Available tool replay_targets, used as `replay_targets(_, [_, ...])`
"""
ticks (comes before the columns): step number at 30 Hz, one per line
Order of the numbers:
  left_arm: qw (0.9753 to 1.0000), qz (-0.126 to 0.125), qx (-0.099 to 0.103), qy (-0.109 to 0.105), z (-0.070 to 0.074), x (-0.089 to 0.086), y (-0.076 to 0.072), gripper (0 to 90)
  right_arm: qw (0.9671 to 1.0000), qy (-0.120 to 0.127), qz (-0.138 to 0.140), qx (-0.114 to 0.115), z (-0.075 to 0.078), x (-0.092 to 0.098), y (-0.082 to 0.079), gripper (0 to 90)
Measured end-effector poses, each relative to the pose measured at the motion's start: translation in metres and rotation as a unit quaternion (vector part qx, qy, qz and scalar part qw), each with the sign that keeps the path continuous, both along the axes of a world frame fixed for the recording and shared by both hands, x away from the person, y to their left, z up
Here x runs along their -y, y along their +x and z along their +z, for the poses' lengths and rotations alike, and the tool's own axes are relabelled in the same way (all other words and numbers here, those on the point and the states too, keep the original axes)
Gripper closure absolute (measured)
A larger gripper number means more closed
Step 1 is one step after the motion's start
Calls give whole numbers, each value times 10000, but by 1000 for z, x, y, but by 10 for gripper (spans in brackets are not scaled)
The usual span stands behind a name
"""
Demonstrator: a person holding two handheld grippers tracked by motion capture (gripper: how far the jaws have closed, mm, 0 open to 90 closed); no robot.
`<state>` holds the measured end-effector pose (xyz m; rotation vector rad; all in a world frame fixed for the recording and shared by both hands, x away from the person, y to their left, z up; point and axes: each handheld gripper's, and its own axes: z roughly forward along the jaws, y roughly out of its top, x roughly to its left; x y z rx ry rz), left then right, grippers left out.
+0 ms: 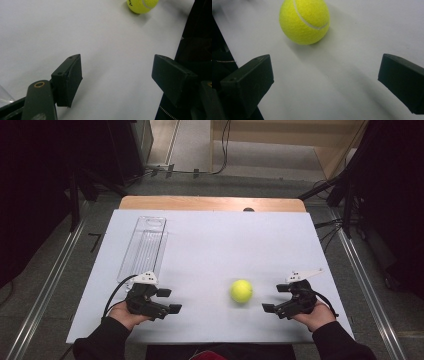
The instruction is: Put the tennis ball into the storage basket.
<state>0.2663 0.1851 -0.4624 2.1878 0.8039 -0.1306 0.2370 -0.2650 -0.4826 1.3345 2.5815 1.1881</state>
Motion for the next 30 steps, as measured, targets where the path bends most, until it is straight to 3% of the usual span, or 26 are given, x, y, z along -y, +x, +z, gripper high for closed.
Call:
replay_targets(3, [10000, -17, -18, 0, 0, 0, 0, 250, 10000, 1, -3, -11, 0, 0, 0, 0])
replay_targets(6, [10000, -21, -17, 12, 0, 0, 0, 250, 9999, -21, -5, -171, -1, -1, 1, 0])
replay_targets(30, [10000, -2, 13, 91, -1, -2, 3, 250, 9997, 112, 78, -194, 0, -4, -1, 0])
